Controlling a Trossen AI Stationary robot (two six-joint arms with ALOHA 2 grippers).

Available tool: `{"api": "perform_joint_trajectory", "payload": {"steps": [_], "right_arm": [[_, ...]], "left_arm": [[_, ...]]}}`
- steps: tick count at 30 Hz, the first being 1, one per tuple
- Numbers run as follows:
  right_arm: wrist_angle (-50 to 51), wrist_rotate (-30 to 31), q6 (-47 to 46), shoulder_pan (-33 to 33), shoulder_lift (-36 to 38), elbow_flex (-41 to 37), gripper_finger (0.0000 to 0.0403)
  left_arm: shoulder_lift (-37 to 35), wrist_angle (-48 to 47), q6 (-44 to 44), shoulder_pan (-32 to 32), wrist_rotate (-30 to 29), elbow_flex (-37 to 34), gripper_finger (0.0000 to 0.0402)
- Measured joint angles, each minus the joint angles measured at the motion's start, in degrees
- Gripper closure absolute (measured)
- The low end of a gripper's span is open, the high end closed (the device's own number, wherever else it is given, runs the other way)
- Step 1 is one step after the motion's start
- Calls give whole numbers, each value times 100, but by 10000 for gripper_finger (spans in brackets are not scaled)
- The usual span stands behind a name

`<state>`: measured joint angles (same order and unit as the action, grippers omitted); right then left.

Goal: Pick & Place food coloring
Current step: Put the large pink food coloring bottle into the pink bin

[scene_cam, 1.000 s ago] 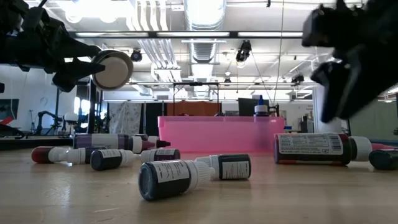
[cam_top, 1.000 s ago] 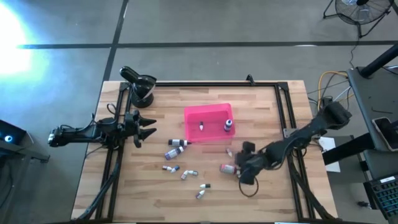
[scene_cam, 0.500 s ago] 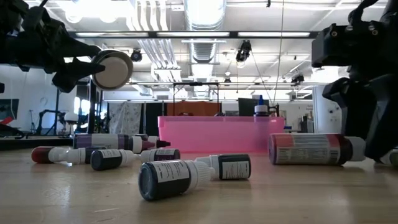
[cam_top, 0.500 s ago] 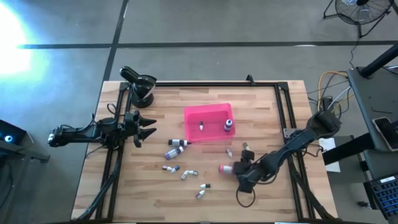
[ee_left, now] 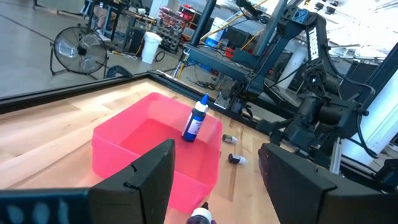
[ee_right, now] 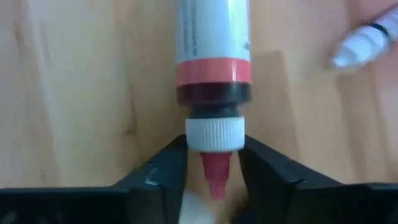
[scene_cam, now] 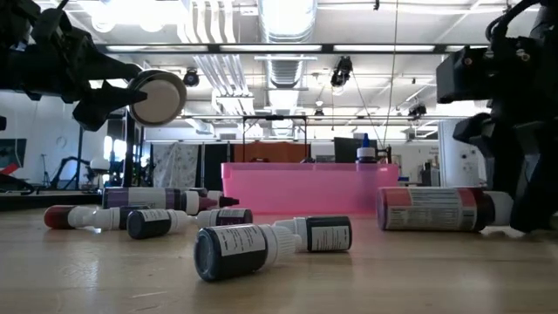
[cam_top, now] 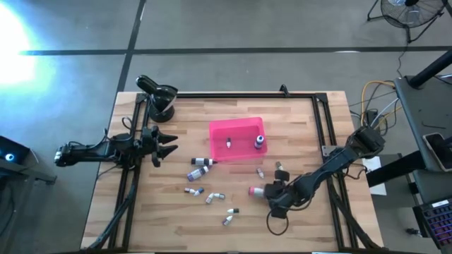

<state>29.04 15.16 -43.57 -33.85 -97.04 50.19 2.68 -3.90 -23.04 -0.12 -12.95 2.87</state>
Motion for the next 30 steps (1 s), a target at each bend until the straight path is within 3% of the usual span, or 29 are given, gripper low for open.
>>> {"api": "perform_joint_trajectory", "payload": {"steps": [8, 14, 18, 26, 30], "right_arm": [[625, 103, -380, 136, 271, 324, 361], [600, -584, -409, 120, 287, 369, 342], [720, -648, -583, 127, 330, 399, 341], [2720, -656, -413, 391, 700, 1134, 391], [2792, -640, -216, 510, 854, 1303, 381]], "left_arm": [[0, 2, -16, -1, 1, 0, 193], [0, 26, -16, -2, 0, -13, 193], [0, 24, -16, -2, 1, -13, 193], [0, 20, -14, 0, 0, -15, 193], [0, 20, -14, 0, 0, -15, 193]]}}
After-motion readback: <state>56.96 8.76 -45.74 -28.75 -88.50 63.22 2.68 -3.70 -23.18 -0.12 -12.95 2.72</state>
